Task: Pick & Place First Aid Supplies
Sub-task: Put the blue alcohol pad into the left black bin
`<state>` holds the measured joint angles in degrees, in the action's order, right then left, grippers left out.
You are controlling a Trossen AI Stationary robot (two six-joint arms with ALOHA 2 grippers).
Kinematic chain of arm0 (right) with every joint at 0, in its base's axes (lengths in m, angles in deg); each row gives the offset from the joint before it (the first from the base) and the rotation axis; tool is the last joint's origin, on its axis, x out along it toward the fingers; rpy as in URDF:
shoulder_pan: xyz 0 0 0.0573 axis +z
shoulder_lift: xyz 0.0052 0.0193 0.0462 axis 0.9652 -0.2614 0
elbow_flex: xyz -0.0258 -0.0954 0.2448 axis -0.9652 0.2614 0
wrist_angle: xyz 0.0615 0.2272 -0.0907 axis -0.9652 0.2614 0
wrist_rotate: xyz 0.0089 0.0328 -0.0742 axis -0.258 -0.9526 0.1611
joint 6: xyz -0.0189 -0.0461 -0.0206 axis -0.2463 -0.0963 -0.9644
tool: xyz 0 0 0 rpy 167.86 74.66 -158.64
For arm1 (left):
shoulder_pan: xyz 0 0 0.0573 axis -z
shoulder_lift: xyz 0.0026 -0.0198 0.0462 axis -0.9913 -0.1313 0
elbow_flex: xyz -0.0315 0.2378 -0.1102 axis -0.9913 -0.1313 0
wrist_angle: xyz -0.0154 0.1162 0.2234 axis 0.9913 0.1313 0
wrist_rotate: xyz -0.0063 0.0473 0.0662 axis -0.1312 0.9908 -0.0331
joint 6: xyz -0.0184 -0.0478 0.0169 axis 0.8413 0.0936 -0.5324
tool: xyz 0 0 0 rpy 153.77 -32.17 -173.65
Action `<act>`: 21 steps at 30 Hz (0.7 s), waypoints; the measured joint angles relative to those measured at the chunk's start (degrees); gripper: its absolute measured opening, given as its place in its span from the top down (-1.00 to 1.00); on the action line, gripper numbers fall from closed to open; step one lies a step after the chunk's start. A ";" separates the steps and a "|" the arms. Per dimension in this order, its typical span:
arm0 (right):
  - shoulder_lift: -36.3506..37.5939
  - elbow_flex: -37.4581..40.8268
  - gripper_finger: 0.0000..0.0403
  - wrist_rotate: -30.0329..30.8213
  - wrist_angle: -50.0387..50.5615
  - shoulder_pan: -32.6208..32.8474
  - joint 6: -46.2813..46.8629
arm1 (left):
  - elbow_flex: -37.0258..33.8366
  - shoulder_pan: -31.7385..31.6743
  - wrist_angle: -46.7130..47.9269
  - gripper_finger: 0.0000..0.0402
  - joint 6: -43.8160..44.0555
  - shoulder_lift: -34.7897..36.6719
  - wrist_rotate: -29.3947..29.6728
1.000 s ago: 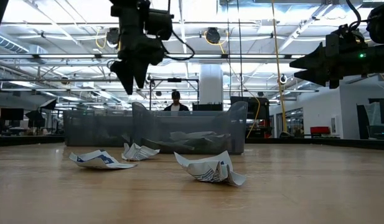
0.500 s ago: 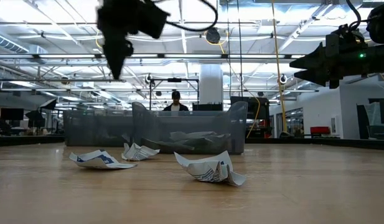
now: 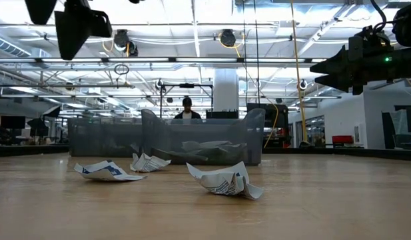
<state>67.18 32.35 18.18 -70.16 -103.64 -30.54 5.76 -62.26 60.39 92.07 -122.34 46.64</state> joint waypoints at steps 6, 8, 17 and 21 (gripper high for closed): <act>0.01 0.01 -0.48 0.01 -0.01 0.01 0.00 | 4.25 -0.43 1.33 -0.42 -1.61 -3.90 0.08; -0.01 0.00 -0.48 0.00 -0.01 0.02 0.00 | 7.21 -0.64 1.62 -0.41 -3.49 -5.64 0.25; 0.01 0.01 -0.48 0.01 0.00 0.02 0.00 | 17.68 -1.69 4.04 -0.42 -8.07 -11.95 0.32; -0.01 0.00 -0.48 0.00 -0.01 0.02 0.00 | 19.10 -1.79 4.20 -0.38 -9.05 -13.22 0.66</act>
<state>67.17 32.35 18.18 -70.17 -103.62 -30.54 24.86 -64.05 64.59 83.02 -135.56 47.30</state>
